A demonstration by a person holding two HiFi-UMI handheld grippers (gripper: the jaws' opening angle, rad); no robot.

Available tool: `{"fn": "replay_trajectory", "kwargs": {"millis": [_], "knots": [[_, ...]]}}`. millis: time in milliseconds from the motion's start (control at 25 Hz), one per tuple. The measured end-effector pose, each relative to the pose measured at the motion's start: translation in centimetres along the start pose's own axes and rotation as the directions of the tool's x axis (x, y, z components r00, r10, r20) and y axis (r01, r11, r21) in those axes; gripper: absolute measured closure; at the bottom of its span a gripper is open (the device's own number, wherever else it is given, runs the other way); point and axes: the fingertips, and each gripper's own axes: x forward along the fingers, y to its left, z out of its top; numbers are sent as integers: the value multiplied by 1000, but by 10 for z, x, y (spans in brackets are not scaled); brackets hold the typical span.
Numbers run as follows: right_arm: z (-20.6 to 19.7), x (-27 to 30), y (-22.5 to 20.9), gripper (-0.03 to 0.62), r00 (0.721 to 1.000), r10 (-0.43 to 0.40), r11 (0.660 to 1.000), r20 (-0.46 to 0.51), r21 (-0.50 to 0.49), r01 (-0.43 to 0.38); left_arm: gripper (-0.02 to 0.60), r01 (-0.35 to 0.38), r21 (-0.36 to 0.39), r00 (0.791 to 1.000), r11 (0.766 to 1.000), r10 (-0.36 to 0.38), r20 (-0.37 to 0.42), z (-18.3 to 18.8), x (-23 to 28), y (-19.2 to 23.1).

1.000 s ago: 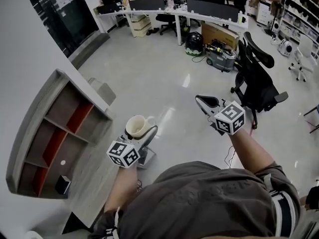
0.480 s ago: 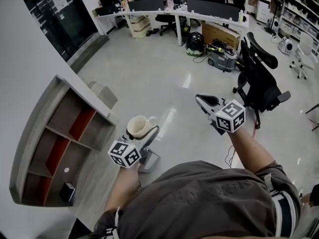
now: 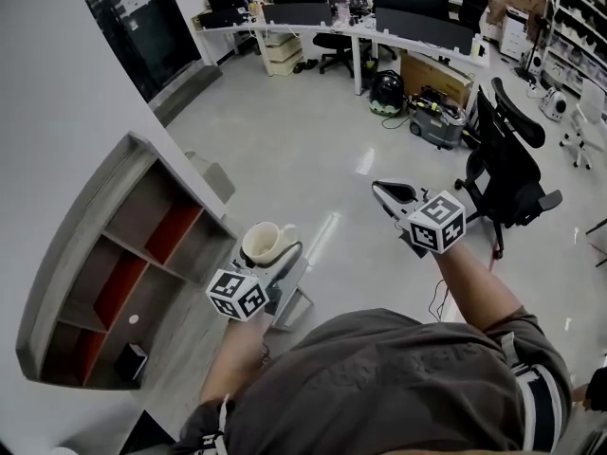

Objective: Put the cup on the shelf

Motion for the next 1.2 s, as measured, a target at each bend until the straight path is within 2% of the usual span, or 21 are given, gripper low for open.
{"fn": "replay_trajectory", "kwargs": {"millis": [280,400,560,840,1200], "knots": [[20,64,40,602,991,137,989,1,-47,-137,147,-152,-4,988,988,152,32,7,-55,43],[29,96,69,603,977,211,975,2,-69,-210,149,-226,-5,973,974,226,48,12,-87,61],[38,136,111,603,950,312,946,1,-97,-311,147,-329,-12,942,944,329,70,12,-132,82],[70,221,212,602,877,480,869,-4,-134,-476,147,-499,-39,861,866,500,91,24,-235,135],[84,291,355,603,761,649,748,-14,-167,-642,147,-666,-49,738,744,667,100,26,-374,176]]}}
